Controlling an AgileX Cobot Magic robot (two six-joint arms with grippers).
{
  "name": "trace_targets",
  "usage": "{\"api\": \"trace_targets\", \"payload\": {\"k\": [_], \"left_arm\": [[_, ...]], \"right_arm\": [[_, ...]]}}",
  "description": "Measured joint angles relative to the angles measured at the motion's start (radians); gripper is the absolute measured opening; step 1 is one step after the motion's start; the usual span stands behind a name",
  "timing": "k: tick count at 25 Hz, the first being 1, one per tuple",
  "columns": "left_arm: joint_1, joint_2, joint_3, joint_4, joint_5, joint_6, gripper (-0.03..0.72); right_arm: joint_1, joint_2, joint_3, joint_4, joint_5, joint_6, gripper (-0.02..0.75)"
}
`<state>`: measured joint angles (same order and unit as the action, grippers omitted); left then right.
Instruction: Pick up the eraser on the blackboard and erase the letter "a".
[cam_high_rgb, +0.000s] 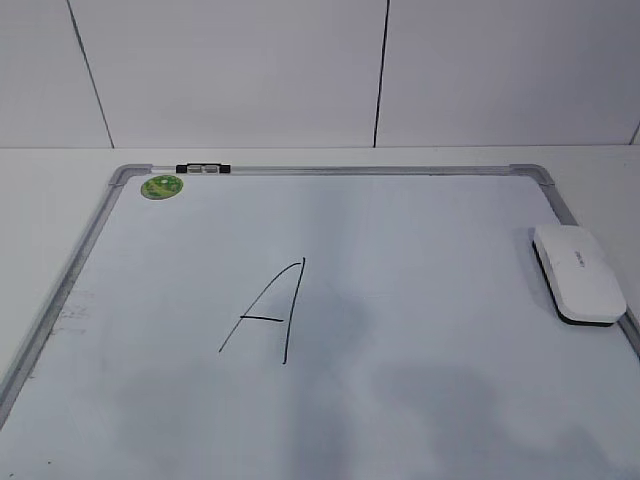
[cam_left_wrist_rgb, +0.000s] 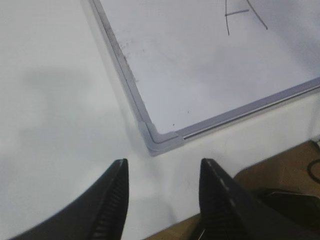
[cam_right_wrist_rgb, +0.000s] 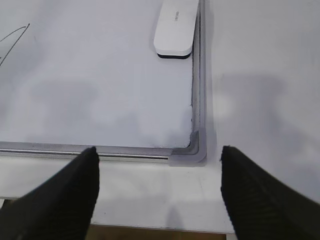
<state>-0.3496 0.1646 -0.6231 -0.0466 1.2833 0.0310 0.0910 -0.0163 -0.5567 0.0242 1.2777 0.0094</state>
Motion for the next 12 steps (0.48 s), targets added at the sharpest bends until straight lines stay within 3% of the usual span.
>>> {"api": "trace_targets", "payload": {"k": [5,12], "left_arm": [[-0.015,0.000,0.063,0.010,-0.008,0.000,0.350],[-0.015,0.000,0.112,0.012,-0.151,0.000,0.350]], "right_arm": [[0.000,-0.002,0.000,-0.024,0.000,0.000,0.576],[0.000,-0.002,0.017,-0.068,-0.026,-0.009,0.576]]}}
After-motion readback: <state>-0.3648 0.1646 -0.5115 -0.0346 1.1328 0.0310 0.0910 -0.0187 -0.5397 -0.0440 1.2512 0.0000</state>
